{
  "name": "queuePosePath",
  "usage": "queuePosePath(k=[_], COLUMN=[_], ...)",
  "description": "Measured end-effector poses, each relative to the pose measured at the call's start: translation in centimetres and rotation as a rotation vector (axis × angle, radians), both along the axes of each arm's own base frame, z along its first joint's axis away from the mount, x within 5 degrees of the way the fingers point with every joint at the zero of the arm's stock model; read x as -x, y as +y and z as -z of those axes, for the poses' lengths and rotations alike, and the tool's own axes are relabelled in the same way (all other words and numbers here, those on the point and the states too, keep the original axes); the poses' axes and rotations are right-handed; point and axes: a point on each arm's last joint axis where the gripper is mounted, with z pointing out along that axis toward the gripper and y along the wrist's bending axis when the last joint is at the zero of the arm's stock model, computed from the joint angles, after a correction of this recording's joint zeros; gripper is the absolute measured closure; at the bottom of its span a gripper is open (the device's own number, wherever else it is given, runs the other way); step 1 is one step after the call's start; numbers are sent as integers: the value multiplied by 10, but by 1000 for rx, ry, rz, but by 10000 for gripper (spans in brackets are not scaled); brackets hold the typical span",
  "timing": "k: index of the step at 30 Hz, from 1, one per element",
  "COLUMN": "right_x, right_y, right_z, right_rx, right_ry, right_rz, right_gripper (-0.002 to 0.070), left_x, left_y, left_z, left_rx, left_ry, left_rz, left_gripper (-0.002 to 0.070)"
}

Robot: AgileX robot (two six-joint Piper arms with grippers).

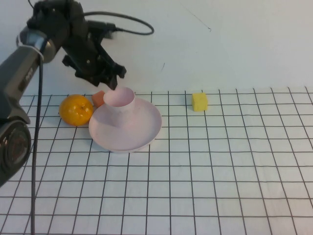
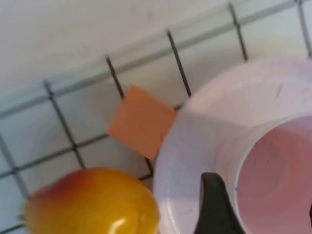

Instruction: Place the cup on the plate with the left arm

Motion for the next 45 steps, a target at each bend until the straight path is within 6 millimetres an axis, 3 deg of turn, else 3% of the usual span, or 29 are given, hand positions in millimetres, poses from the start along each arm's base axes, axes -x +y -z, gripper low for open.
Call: queuePosePath(k=[3, 6, 11, 16, 21, 25, 30, 39, 45], right_x=[0, 0, 0, 0, 0, 0, 0, 0, 0], right_y=[0, 0, 0, 0, 0, 0, 0, 0, 0], right_z=[0, 0, 0, 0, 0, 0, 0, 0, 0], right_rx=[0, 0, 0, 0, 0, 2, 2, 2, 2], right_ry=[0, 0, 0, 0, 0, 0, 0, 0, 0], right_rz=[0, 0, 0, 0, 0, -1, -1, -1, -1], right_gripper=[678, 678, 678, 678, 678, 678, 678, 678, 678], left_x=[10, 32, 91, 153, 213, 250, 288, 324, 331], left_y=[5, 14, 34, 56, 70, 75, 76, 76, 73], left_z=[-48, -104, -201, -257, -285, -287, -270, -179, -120], left_rx=[-19, -38, -43, -85, -65, -18, 69, 160, 238], left_ry=[-110, -226, -438, -564, -631, -679, -726, -723, -617], left_rz=[-10, -27, -82, -147, -201, -199, -177, -155, -181], left_gripper=[361, 475, 631, 669, 672, 672, 673, 675, 675])
